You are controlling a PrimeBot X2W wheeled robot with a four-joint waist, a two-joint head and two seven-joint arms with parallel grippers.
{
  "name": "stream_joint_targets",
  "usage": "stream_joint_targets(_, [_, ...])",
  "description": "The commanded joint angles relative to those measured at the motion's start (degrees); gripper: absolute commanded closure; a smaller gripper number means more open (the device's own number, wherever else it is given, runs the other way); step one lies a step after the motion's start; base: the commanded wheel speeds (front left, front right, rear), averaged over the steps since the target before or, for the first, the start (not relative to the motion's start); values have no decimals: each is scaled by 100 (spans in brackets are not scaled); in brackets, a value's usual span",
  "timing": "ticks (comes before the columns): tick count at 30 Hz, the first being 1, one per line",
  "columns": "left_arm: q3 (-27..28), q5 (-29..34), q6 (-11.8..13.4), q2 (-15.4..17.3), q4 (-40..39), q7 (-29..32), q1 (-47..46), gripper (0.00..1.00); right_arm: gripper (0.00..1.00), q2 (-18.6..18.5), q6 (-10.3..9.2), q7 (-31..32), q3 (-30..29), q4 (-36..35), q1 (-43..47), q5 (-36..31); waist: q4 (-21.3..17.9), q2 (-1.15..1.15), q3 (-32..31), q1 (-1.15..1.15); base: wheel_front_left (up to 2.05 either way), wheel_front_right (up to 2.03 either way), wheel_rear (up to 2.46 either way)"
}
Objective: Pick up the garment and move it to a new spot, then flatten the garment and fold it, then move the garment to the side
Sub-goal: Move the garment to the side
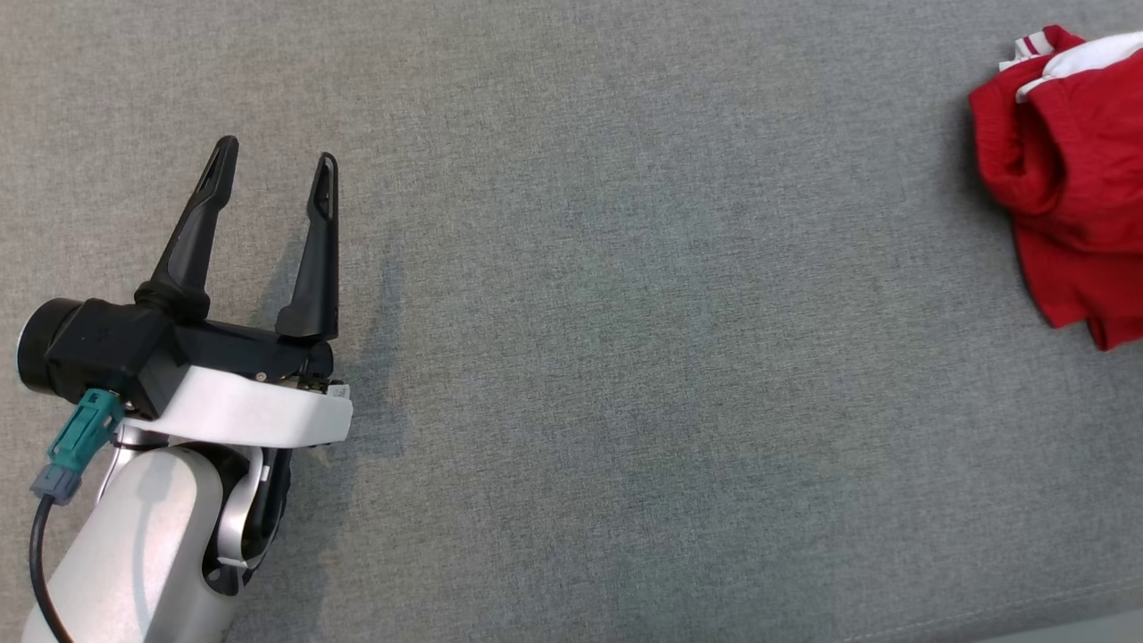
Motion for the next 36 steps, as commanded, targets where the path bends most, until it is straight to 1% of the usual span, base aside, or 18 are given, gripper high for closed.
stream_joint_targets(1, [8,46,-16,21,30,-30,-88,0,0,89,-4,-46,-46,223,-15,7,-13,0,-43,0,0,0,0])
stream_joint_targets(4, [5,26,18,18,61,-30,-24,0,0,328,-4,-43,-150,698,85,50,-67,0,-149,0,0,0,0])
stream_joint_targets(7, [2,-8,34,25,92,-27,40,0,0,521,-4,-188,-243,1021,178,141,-131,0,-292,0,0,0,0])
stream_joint_targets(9, [16,-36,50,29,119,-43,94,0,0,674,-3,-369,-309,1088,259,223,-175,0,-426,0,0,0,0])
stream_joint_targets(11, [34,-74,73,29,155,-60,189,0,0,749,-4,-620,-417,1115,357,297,-225,0,-586,0,0,0,0])
stream_joint_targets(14, [88,-143,136,34,200,-89,392,0,0,924,-3,-1062,-567,946,544,382,-307,0,-914,0,0,0,0])
stream_joint_targets(16, [129,-187,198,27,212,-112,566,0,0,1013,-3,-1299,-662,738,684,392,-341,0,-1128,0,0,0,0])
stream_joint_targets(20, [200,-279,334,13,179,-116,940,0,0,1236,-3,-1540,-937,124,1080,260,-320,0,-1512,0,0,0,0])
stream_joint_targets(24, [219,-342,429,2,128,-105,1248,0,0,1623,-3,-1602,-1335,-626,1609,-11,-153,0,-1831,0,0,0,0])
stream_joint_targets(28, [200,-404,483,-27,103,-90,1480,0,0,2198,-2,-1447,-1627,-1468,2210,-377,116,0,-2078,0,0,0,0])
stream_joint_targets(32, [206,-459,539,-41,117,-104,1693,0,0,2819,-3,-1158,-1743,-2249,2751,-776,377,0,-2300,0,0,0,0])
stream_joint_targets(36, [204,-492,574,-24,147,-104,1885,0,0,3241,-2,-863,-1799,-2798,3158,-1102,590,0,-2520,0,0,0,0])
